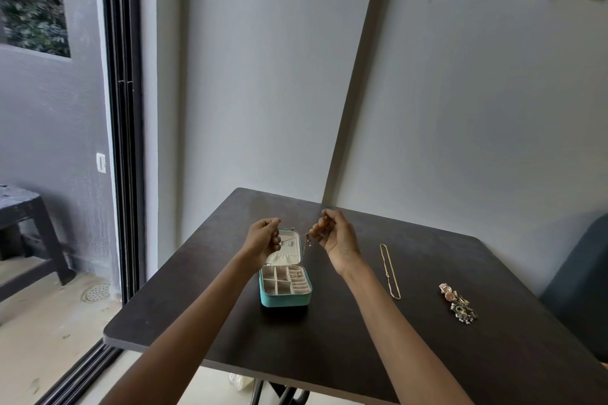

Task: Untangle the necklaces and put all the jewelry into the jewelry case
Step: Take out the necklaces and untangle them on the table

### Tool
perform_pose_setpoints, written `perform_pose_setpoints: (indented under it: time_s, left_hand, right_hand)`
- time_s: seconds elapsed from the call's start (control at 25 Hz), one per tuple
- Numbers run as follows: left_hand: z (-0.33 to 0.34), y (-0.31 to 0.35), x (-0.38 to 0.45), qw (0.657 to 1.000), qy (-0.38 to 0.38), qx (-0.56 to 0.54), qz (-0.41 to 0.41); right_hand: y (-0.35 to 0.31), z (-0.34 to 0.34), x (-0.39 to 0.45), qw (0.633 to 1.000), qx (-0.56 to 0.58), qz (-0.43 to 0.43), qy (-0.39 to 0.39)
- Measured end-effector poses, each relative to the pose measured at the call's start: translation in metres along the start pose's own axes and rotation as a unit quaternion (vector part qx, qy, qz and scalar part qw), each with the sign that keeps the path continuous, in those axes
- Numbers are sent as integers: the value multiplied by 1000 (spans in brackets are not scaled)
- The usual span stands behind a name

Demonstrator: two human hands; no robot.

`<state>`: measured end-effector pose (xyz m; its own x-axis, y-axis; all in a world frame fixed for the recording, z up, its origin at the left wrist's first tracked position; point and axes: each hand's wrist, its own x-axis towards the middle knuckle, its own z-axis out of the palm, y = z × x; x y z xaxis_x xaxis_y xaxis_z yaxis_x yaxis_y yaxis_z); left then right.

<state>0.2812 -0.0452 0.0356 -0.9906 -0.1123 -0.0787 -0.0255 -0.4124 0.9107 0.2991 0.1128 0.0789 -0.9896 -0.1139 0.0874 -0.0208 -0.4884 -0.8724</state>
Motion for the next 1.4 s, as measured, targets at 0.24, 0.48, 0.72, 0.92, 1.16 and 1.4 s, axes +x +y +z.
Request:
perform_pose_setpoints:
  time_s: [0.24,0.48,0.72,0.92,1.16,1.4]
  left_hand:
    - [0,-8,-6,994,-38,97,20]
    - [4,-4,-21,949,-80,239,189]
    - [10,-19,-23,882,-95,392,243]
    - [9,-13,-19,907,-110,337,228]
    - [11,8,-25,912,-121,322,224]
    - [17,19,-20,915,-89,318,230]
  right_hand:
    - [0,8,3,998,56,29,-26]
    - [6,9,6,997,74,36,-14]
    - [9,12,5,996,82,33,-2]
    - [10,2,4,994,107,27,22]
    - [16,-11,2,990,132,22,50]
    - [23,-15,-2,997,55,27,45]
